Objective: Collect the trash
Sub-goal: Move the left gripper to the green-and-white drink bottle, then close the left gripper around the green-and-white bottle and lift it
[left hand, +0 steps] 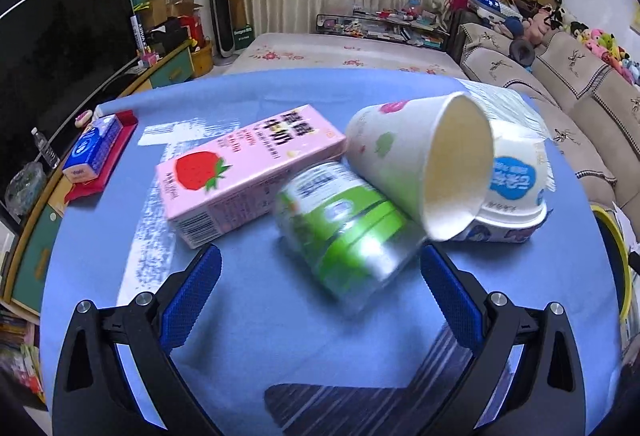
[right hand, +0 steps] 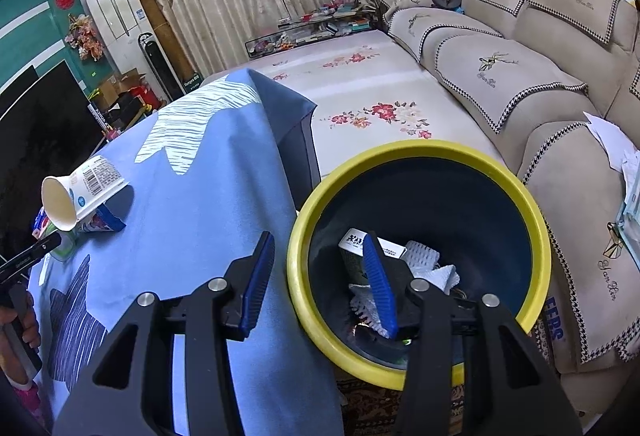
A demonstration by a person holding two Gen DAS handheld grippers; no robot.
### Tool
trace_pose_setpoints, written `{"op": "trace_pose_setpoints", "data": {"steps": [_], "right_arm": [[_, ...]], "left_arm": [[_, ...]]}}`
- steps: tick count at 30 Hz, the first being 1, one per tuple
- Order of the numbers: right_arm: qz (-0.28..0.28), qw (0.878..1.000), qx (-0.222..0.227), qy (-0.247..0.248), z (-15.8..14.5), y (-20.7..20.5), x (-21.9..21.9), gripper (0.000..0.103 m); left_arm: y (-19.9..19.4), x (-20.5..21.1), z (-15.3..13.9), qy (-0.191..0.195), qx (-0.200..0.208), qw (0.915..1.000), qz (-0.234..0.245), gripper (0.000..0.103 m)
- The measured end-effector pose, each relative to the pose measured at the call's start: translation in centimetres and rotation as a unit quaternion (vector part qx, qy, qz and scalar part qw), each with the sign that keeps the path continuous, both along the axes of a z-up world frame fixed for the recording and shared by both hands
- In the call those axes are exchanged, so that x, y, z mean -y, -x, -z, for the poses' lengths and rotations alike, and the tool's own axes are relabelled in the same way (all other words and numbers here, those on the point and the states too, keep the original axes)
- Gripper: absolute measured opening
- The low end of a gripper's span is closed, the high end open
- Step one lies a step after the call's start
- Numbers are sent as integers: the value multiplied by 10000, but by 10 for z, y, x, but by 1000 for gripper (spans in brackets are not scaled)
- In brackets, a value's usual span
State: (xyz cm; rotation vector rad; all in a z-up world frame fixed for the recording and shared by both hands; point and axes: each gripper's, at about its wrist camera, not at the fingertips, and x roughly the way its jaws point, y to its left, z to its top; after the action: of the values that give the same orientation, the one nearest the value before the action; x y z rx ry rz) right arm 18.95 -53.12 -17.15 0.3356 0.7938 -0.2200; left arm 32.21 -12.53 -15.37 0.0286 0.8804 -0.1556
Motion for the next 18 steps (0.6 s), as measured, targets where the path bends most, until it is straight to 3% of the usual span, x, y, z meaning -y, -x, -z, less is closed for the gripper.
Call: {"op": "trace_pose_setpoints", "data": {"steps": [9,12,18], "right_arm": [[20,10000,11,-51,2,1,4,44],[62,10000,24,-66,3,3,9,44],[43,9999,-3,-136,7,3,11,44]], "left_arm": [[0,25,0,-320,59,9995,1,98],[-1,22,0,-396,78,9992,-21,90],[-10,4,3,-260,-34,9996,-72,89]]}}
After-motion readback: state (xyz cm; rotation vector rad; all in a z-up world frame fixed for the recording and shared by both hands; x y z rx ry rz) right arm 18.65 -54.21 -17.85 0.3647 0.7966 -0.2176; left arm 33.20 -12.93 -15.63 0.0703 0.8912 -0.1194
